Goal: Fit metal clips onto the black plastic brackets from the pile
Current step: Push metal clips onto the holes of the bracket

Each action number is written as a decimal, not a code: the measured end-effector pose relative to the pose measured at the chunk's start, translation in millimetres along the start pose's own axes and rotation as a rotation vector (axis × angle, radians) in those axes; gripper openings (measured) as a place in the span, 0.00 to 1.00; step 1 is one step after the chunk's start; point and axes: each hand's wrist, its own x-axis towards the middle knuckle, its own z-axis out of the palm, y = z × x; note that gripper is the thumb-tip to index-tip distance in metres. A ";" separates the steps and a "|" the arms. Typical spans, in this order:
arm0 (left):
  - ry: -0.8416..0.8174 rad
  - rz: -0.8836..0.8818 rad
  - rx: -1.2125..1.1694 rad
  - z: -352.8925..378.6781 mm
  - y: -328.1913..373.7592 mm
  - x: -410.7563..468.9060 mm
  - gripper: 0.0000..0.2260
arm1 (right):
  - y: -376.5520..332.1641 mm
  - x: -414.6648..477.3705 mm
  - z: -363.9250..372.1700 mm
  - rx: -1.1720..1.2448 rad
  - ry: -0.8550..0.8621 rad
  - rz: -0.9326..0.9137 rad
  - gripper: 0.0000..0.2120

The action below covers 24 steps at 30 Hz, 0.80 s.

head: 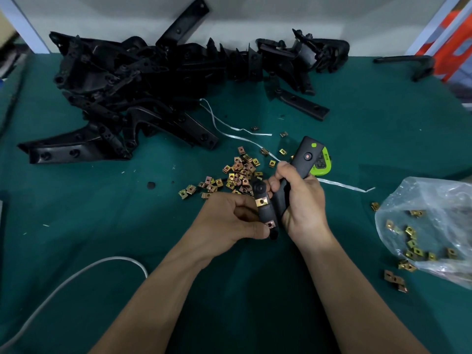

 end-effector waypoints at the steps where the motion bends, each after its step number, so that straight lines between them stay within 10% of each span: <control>1: -0.006 0.000 -0.002 0.0 0.0 0.2 0.10 | -0.1 -0.3 -0.2 -0.005 0.002 0.003 0.17; 15: 0.131 0.052 0.008 -1.5 7.0 -4.1 0.12 | -8.5 -7.2 -10.9 0.222 0.071 0.009 0.13; 24: 0.768 0.145 0.499 -34.1 4.8 2.2 0.11 | -20.2 -9.9 -22.8 0.283 0.090 0.083 0.17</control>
